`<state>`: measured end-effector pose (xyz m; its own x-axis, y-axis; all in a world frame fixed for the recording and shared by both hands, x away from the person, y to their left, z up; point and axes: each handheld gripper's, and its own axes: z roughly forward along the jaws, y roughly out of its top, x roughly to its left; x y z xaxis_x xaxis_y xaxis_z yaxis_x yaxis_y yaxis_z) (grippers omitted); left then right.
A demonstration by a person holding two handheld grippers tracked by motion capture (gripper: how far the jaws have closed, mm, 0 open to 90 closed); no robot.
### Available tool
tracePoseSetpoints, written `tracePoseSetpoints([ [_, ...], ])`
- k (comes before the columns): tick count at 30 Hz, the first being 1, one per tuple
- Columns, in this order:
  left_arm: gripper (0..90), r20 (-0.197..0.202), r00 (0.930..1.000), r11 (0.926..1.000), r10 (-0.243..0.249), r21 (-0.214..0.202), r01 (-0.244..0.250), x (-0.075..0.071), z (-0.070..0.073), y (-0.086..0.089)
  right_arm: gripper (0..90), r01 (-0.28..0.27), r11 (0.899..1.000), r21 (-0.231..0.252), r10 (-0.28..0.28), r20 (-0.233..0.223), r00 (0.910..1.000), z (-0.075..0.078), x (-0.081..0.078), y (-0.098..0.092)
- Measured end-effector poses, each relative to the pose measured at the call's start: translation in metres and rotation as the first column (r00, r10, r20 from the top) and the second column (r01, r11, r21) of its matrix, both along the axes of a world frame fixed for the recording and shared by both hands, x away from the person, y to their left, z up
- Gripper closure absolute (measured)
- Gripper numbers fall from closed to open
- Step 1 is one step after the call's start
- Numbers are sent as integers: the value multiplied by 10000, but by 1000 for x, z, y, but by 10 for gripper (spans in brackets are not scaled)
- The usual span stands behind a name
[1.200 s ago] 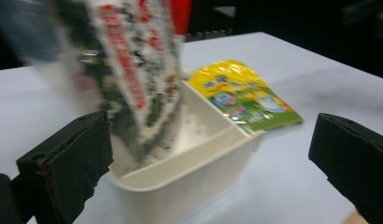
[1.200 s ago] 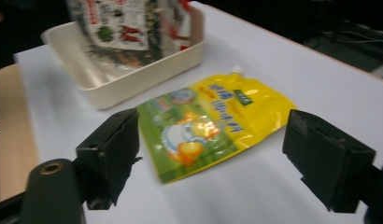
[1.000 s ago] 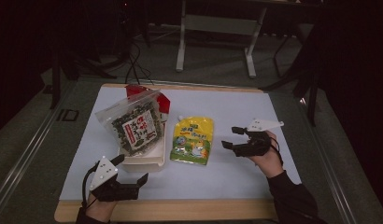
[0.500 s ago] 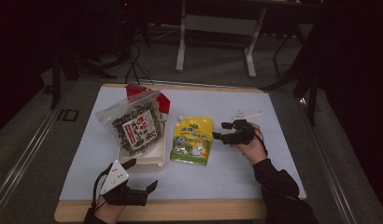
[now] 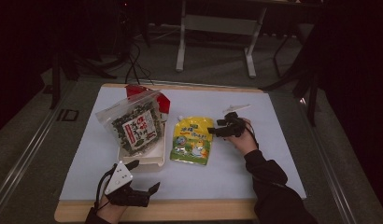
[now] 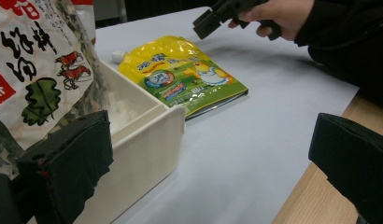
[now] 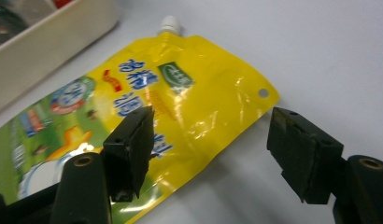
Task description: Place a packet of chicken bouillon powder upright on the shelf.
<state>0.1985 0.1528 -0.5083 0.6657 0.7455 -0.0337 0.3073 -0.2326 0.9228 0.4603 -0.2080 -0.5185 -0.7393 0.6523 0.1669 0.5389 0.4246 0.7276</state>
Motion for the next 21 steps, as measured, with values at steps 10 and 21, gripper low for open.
tracePoseSetpoints([
  [10,9,-103,9999,9999,-91,44,92,2,-3,-1,311,204,9990,-388,-235,-806,9965,-13,22,7],
  [21,9,-223,9996,9999,-145,64,146,3,-5,-1,413,-405,9984,-392,335,-1651,9857,-18,32,20],
])
